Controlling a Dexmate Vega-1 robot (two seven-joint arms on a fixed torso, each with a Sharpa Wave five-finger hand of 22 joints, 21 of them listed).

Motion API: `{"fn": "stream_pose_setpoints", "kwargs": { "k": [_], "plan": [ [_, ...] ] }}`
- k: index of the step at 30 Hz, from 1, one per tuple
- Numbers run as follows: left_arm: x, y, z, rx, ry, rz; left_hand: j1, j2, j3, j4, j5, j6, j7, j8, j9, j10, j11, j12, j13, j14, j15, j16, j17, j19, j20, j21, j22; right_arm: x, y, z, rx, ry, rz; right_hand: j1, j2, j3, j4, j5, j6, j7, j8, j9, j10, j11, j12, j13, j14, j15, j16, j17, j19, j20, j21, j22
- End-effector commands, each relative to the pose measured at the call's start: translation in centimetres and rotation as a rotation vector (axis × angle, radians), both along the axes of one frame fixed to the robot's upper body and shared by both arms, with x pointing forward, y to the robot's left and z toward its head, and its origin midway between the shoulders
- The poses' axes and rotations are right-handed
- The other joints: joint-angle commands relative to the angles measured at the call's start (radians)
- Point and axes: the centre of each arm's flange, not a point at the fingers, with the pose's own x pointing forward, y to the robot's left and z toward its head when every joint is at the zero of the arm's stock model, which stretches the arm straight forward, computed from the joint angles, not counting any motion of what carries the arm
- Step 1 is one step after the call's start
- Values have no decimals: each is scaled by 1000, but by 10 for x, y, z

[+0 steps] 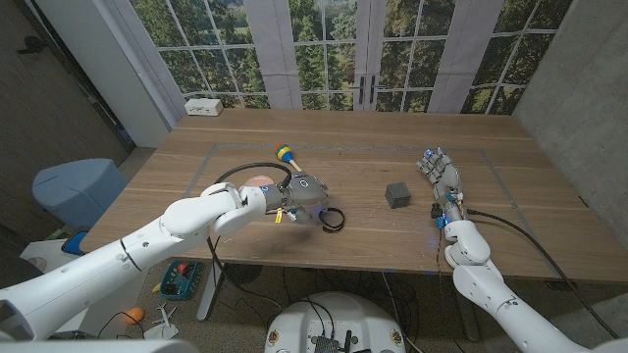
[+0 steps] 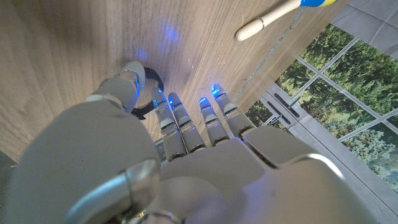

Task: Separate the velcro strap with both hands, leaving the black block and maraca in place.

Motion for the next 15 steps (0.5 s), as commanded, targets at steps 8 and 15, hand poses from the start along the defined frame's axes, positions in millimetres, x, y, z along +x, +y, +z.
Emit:
{"fn": "stream_pose_setpoints", "kwargs": {
  "k": [8, 15],
  "plan": [
    [16, 1, -14, -2, 1, -31, 31, 5, -12, 0, 4, 12, -2, 4, 4, 19, 1, -4, 2, 16, -124, 4, 2, 21, -3, 7, 5, -2, 1, -2, 1, -4, -8, 1, -1, -6, -1, 0, 9, -1, 2, 5, 10, 3, 1, 2, 6, 4, 7, -1, 13, 4, -8, 6],
    [20, -4, -18, -12, 7, -57, 40, 12, -15, 3, 3, 18, -2, 4, 5, 23, 1, -6, 2, 22, -124, 5, 3, 28, -1, 8, 6, -1, 1, -1, -3, -7, -8, 1, -1, -6, -2, 0, 11, -1, 3, 5, 12, 3, 1, 2, 11, 4, 9, -2, 14, 5, -9, 6]
  ]
}}
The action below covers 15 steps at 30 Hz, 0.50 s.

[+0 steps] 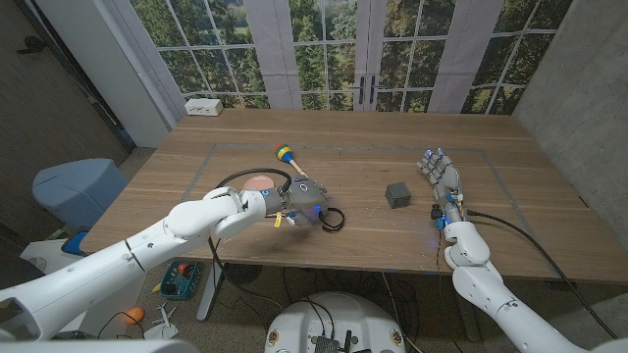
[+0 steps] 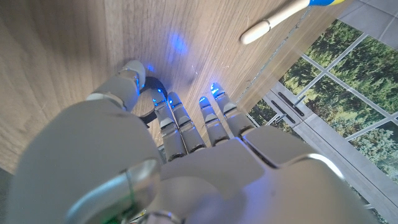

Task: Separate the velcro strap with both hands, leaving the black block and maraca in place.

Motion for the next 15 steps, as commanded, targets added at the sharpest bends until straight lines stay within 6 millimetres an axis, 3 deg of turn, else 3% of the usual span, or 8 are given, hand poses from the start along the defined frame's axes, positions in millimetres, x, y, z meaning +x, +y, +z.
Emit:
{"fn": "stream_pose_setpoints", "kwargs": {
  "k": [1, 8, 15],
  "plan": [
    [7, -5, -7, -20, 10, -40, 16, 7, -8, 4, 3, 13, 4, 4, 5, 15, 1, -2, 2, 14, -126, 5, 3, 8, 1, 5, 6, 1, 0, 0, -4, -4, -2, 1, -1, -3, 1, 0, 12, 0, 3, 5, 9, 0, 1, 2, 11, 4, 9, 3, 8, -2, -1, 1],
    [10, -8, -7, -26, 5, -53, 44, 35, -15, 6, 2, 43, 1, 10, 6, 47, 1, 1, 5, 31, -130, 8, 3, 19, 1, 7, 8, 1, -1, 1, -1, -2, -7, 1, -2, -3, 0, 0, 14, -1, 3, 5, 10, 1, 2, 2, 13, 5, 9, 3, 11, -2, -1, 1],
    [13, -7, -9, -20, -11, -59, 100, 58, -45, 1, 0, 108, 31, 22, 9, 149, 1, 22, 14, 70, -149, 11, 2, 33, -2, 9, 9, 1, -2, 0, 1, 2, -13, 1, -2, -3, -2, 0, 16, -2, 3, 5, 12, 1, 2, 2, 14, 6, 9, 2, 13, -1, -2, 1]
  ]
}}
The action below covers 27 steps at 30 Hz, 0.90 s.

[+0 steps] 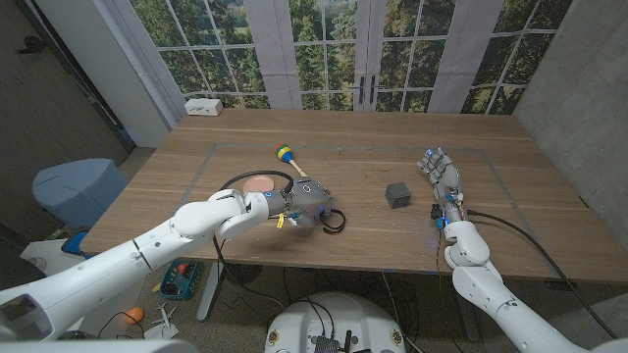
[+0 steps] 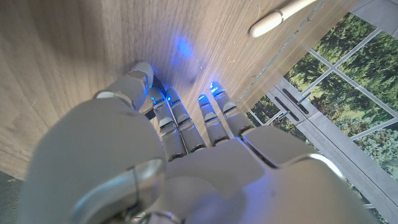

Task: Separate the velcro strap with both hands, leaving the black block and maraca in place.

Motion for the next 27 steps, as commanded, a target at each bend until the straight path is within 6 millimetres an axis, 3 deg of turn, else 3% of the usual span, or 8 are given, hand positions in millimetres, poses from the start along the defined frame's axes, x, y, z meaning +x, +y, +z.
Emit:
{"fn": "stream_pose_setpoints", "kwargs": {
  "k": [1, 10, 13, 20, 25, 27],
  "plan": [
    [5, -1, -4, 3, -18, -18, 38, 4, -17, -3, 0, 38, 16, 10, 4, 57, 0, 15, 11, 21, -148, 5, 2, 14, 0, 6, 4, 1, -1, 0, 0, 5, -13, 1, -2, -3, -2, 0, 7, 1, 3, 5, 13, 1, 2, 2, 9, 0, 9, 2, 14, -1, -2, 1],
    [12, 5, -11, -15, -11, -29, 100, -10, -58, -3, 4, 107, 24, 33, 10, 159, 4, 44, 34, 65, -165, 13, 5, 35, -8, 10, 4, 4, 0, 2, -10, 14, -20, 1, -2, -3, -4, 1, 11, -2, 4, 5, 15, -1, 3, 2, 14, 3, 11, 1, 17, -1, -3, 1],
    [14, 6, -14, -16, -4, -33, 118, 1, -77, 3, 4, 152, 22, 50, 14, 207, 6, 61, 47, 89, -168, 17, 8, 41, -10, 11, 4, 6, 1, 3, -10, 18, -19, 1, -1, -3, -4, 1, 12, -3, 4, 5, 16, -2, 3, 2, 14, 1, 11, 0, 18, -1, -4, 1],
    [17, 9, -14, -44, -7, -38, 176, 71, -105, 2, 6, 251, 30, 79, 16, 312, 6, 100, 82, 157, -183, 35, 14, 53, -12, 15, 5, 10, 4, 7, -19, 24, -19, 0, 0, -3, -5, 1, 13, -2, 4, 5, 17, -1, 2, 2, 17, 0, 12, 0, 22, -2, -4, 1],
    [20, 11, -11, -80, -3, -39, 212, 77, -127, -2, 7, 282, 27, 85, 17, 377, 8, 115, 79, 209, -188, 49, 18, 67, -23, 21, 4, 13, 6, 10, -25, 28, -16, 0, 0, -3, -5, 1, 14, -2, 4, 5, 17, -2, 2, 3, 18, 1, 12, 0, 23, -2, -5, 1],
    [22, 12, -9, -104, 7, -40, 231, 76, -147, -2, 8, 282, 40, 79, 18, 438, 11, 142, 92, 256, -191, 64, 23, 72, -27, 23, 4, 14, 7, 11, -25, 30, -15, 0, 0, -3, -5, 1, 15, -1, 4, 5, 17, -1, 2, 3, 18, 1, 12, 0, 23, -2, -5, 1]
  ]
}}
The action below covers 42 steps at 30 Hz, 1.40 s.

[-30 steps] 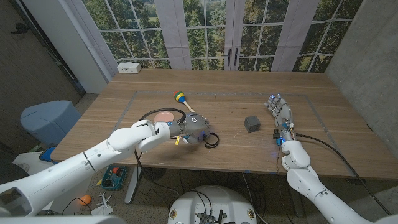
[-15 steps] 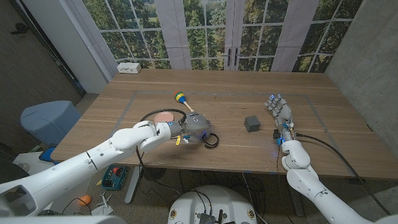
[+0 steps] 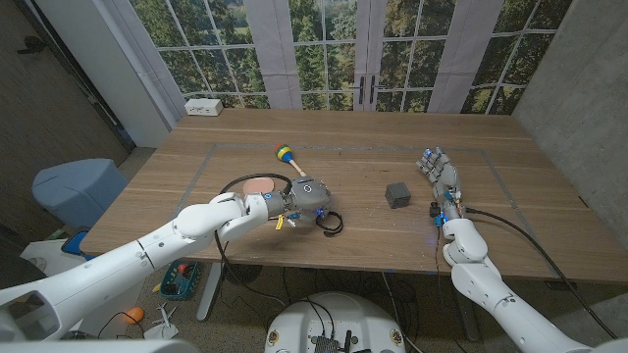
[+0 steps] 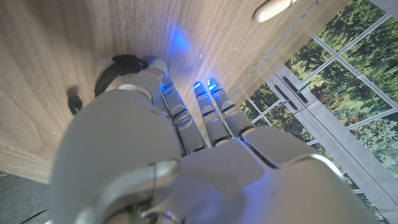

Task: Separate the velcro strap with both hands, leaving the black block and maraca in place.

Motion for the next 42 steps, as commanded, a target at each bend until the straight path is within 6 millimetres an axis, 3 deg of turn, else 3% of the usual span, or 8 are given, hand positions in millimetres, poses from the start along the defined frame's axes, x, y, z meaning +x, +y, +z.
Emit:
{"fn": "stream_pose_setpoints", "kwargs": {
  "k": [1, 7, 11, 19, 22, 27, 37, 42],
  "plan": [
    [4, 3, 7, -115, 6, -45, 39, 6, -28, 3, 9, 10, 16, -3, 1, 82, -3, 38, 18, 71, -184, 25, 10, 18, -9, 8, 4, 7, 5, 8, -11, 9, 5, 0, 0, 1, -1, 1, 9, 3, 4, 5, 4, 0, 2, 3, 9, 0, 5, -1, 9, -1, -5, 1],
    [7, 4, 10, -119, 23, -23, 56, -6, -53, 3, 15, 16, 34, -10, 4, 88, 4, 48, 39, 112, -186, 36, 15, 28, -14, 13, 5, 10, 6, 12, -16, 12, 7, -1, 1, 1, -2, 1, 10, 3, 4, 5, 7, -2, 2, 3, 10, -1, 5, -1, 10, -1, -7, 1],
    [6, 0, 15, -48, 36, 30, -16, -31, -138, 27, 27, -163, 21, -122, -6, -143, 2, -71, 25, -28, -164, -43, 1, -41, 19, -13, 7, 11, 6, 14, -11, 12, 10, -2, 2, 1, -1, 1, 11, 2, 4, 5, 7, -1, 2, 3, 10, -2, 5, -1, 11, -4, -7, 1],
    [3, -14, 27, 152, 26, 152, -39, -57, -152, 15, 26, -360, -22, -246, -13, -448, 20, -191, -17, -274, -85, -86, -10, -162, 56, -67, 8, 14, 8, 14, -1, 14, 17, -7, 7, 1, 4, 0, 11, -1, 3, 5, 7, -3, 2, 3, 13, -8, 7, 0, 13, -6, -8, 2],
    [4, -14, 30, 142, 5, 151, -63, -64, -159, 28, 21, -384, -20, -251, -12, -491, 19, -190, -22, -302, -65, -81, -10, -185, 63, -77, 8, 15, 9, 15, -7, 11, 14, -9, 8, 0, 7, 0, 12, -2, 3, 6, 7, -2, 1, 3, 15, -9, 8, 1, 14, -6, -9, 2],
    [4, -10, 32, 107, -3, 114, -115, -64, -174, 36, 14, -276, -5, -204, -6, -412, 11, -149, -25, -266, -87, -58, -9, -167, 61, -74, 7, 15, 10, 14, -8, 14, 12, -12, 8, 0, 9, 0, 14, -1, 4, 6, 11, 0, 3, 3, 16, -7, 9, 1, 17, -4, -9, 2],
    [5, -6, 27, 28, -14, 40, -102, -45, -161, 19, 23, -173, -73, -179, -9, -466, 57, -161, -18, -255, -75, -62, -10, -156, 61, -73, 6, 15, 12, 17, -23, 13, 5, -13, 7, -1, 9, 0, 16, -2, 4, 6, 13, 0, 3, 3, 19, -6, 10, 1, 21, -3, -9, 2],
    [6, -2, 22, 3, -59, 19, -95, -44, -159, 17, 26, -95, -38, -157, -7, -465, 51, -152, -15, -238, -73, -59, -11, -139, 56, -68, 7, 17, 13, 18, -33, 12, 12, -13, 6, 0, 8, 0, 17, -2, 4, 6, 14, 0, 3, 3, 22, -4, 11, 1, 24, -2, -10, 2]
  ]
}}
